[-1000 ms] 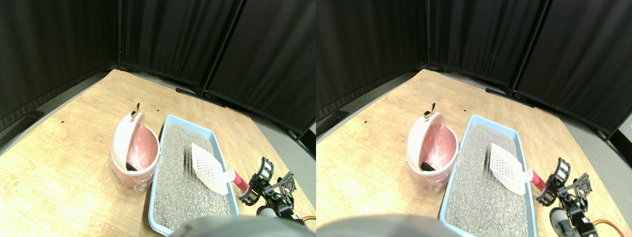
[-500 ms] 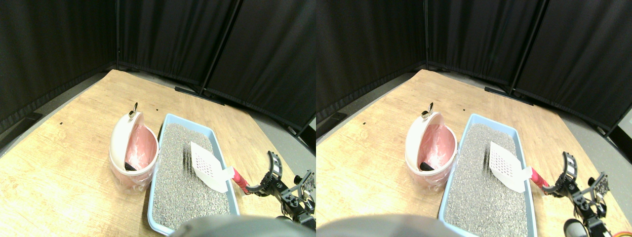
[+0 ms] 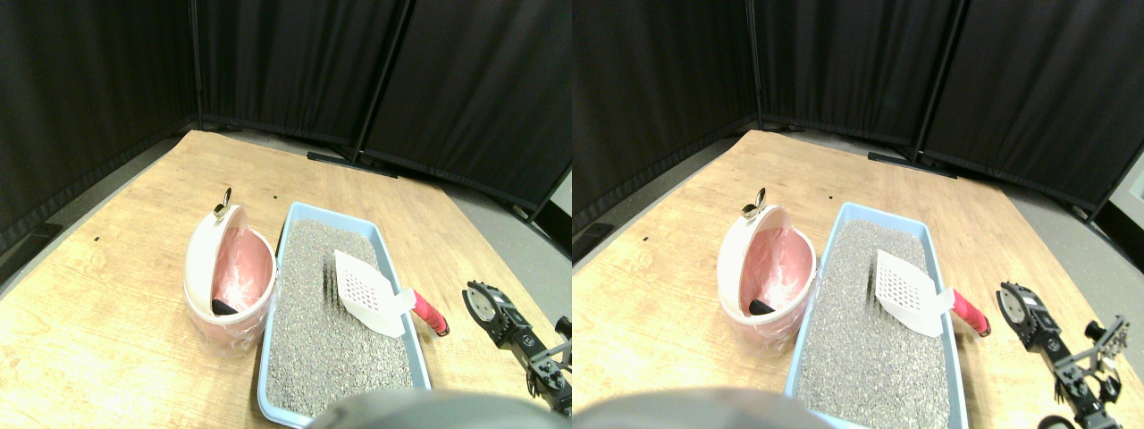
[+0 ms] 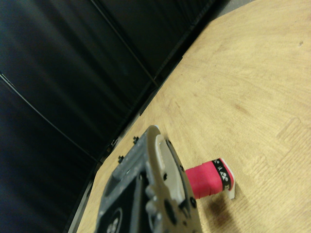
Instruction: Scoop (unimanual)
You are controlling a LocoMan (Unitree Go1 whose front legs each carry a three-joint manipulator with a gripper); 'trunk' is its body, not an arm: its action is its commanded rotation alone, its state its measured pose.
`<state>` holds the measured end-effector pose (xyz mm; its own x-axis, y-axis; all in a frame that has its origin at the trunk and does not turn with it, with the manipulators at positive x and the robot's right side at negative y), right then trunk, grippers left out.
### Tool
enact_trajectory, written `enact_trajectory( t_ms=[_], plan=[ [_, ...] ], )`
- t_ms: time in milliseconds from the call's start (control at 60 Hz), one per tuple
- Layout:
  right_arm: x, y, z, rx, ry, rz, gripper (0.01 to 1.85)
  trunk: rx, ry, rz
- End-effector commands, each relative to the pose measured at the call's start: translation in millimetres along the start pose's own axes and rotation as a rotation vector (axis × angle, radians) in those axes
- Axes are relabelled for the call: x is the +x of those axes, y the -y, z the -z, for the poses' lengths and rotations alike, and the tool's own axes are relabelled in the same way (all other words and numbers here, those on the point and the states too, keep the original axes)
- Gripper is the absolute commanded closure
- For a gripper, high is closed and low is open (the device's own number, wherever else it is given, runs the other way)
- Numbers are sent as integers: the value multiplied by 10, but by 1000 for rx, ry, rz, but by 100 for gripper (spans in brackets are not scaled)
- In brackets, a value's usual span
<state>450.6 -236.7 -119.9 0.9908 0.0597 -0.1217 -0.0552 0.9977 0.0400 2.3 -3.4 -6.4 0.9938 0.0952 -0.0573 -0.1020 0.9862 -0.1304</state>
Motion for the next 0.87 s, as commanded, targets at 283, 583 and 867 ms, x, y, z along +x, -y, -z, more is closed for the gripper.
enact_trajectory(
  t_ms=[283, 583, 867],
  plan=[
    [-220, 29, -121, -50, 64, -34, 180, 34, 26, 53],
    [-398, 7, -125, -44, 38, -49, 180, 56, 20, 90],
    [-510, -29, -109, -46, 45, -43, 180, 53, 16, 102]
  ],
)
